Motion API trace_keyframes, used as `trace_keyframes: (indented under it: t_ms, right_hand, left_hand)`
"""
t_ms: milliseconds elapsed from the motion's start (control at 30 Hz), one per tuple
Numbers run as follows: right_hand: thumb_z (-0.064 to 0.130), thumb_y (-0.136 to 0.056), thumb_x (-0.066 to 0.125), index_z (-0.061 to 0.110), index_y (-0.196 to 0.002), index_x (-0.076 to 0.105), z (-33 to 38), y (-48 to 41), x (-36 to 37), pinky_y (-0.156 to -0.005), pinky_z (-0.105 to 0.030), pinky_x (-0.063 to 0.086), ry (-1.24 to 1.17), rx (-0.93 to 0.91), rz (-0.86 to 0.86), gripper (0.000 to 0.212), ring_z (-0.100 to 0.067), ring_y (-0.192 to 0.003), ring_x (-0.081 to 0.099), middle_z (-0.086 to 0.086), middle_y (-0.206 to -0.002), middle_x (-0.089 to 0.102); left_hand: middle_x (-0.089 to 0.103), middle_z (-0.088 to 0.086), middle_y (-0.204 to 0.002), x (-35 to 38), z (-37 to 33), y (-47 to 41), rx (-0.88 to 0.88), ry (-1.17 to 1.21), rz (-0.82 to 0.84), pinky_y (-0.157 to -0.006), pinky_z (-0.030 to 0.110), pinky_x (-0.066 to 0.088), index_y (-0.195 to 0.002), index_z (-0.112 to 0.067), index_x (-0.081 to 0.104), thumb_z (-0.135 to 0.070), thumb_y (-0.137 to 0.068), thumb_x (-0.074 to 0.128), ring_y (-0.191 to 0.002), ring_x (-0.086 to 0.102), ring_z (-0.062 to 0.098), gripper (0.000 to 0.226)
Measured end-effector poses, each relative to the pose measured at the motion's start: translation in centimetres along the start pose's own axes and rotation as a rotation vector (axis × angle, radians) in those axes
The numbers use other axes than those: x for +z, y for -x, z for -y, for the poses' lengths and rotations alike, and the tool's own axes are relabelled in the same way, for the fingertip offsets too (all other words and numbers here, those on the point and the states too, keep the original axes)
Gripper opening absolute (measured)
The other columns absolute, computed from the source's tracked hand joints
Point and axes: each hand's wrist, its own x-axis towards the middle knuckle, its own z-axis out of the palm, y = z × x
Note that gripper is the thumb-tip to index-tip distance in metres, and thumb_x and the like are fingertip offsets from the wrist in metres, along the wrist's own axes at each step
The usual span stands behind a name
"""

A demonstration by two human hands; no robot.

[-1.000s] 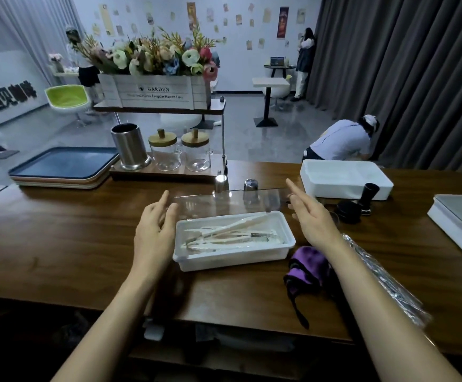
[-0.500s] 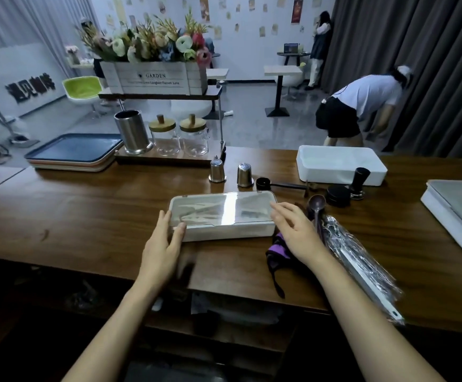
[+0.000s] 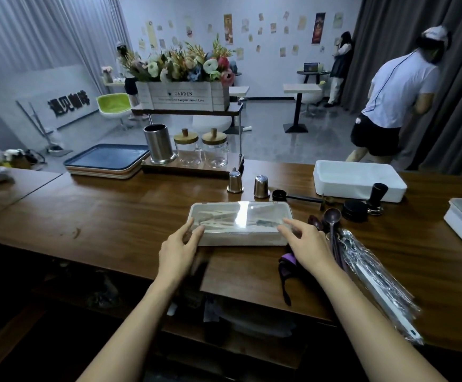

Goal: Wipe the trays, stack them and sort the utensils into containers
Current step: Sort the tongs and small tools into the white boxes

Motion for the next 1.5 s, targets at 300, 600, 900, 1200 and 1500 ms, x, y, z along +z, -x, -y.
trace_keyframes:
  t_ms: [300, 600, 900, 1200, 1500]
  right_hand:
    - [0.066, -0.092, 0.054, 0.035, -0.152, 0.039, 1.1, -0.7, 0.9, -0.107, -0.045, 0.041, 0.080, 0.070, 0.035, 0.069, -0.034, -0.138, 0.044, -0.009, -0.149, 0.052]
    - [0.064, -0.085, 0.065, 0.039, -0.145, 0.049, 4.6, -2.2, -1.7, -0.102, -0.041, 0.045, -0.013, 0.106, -0.176, 0.067, -0.028, -0.131, 0.052, -0.003, -0.141, 0.059]
    - [0.057, -0.085, 0.070, 0.028, -0.147, 0.049, 5.9, -12.0, -5.9, -0.105, -0.040, 0.041, -0.001, 0.150, -0.335, 0.072, -0.026, -0.133, 0.050, -0.004, -0.146, 0.055]
    - [0.063, -0.080, 0.071, 0.022, -0.150, 0.046, 2.8, -21.4, -7.0, -0.105, -0.040, 0.038, 0.077, 0.193, -0.233, 0.084, -0.030, -0.137, 0.045, -0.006, -0.148, 0.053]
    - [0.067, -0.081, 0.068, 0.024, -0.148, 0.049, -0.9, -25.8, -6.1, -0.100, -0.039, 0.041, 0.172, 0.199, -0.169, 0.082, -0.031, -0.135, 0.046, -0.005, -0.145, 0.056]
  left_hand:
    - [0.070, -0.002, -0.130, -0.1, -0.2, -1.7, -0.010, -0.067, 0.052, -0.103, 0.043, 0.042, -0.149, -0.041, 0.049, -0.063, -0.092, 0.061, -0.132, 0.056, 0.025, 0.063]
    - [0.074, -0.004, -0.119, -1.5, -4.3, -7.4, 0.148, -0.014, 0.036, -0.086, 0.034, 0.041, -0.142, -0.045, 0.055, -0.057, -0.088, 0.069, -0.122, 0.063, 0.018, 0.057]
    - [0.071, 0.004, -0.127, 4.0, -12.3, -18.5, 0.386, 0.009, 0.141, -0.104, 0.044, 0.048, -0.150, -0.029, 0.050, -0.052, -0.093, 0.067, -0.119, 0.064, 0.020, 0.064]
    - [0.063, 0.010, -0.137, 9.8, -15.6, -25.7, 0.380, -0.107, 0.241, -0.082, 0.030, 0.034, -0.150, -0.018, 0.050, -0.041, -0.095, 0.069, -0.116, 0.062, 0.021, 0.063]
    - [0.059, 0.007, -0.144, 13.2, -14.4, -30.0, 0.366, -0.340, 0.343, -0.098, 0.036, 0.043, -0.143, -0.019, 0.056, -0.050, -0.091, 0.071, -0.131, 0.056, 0.026, 0.062]
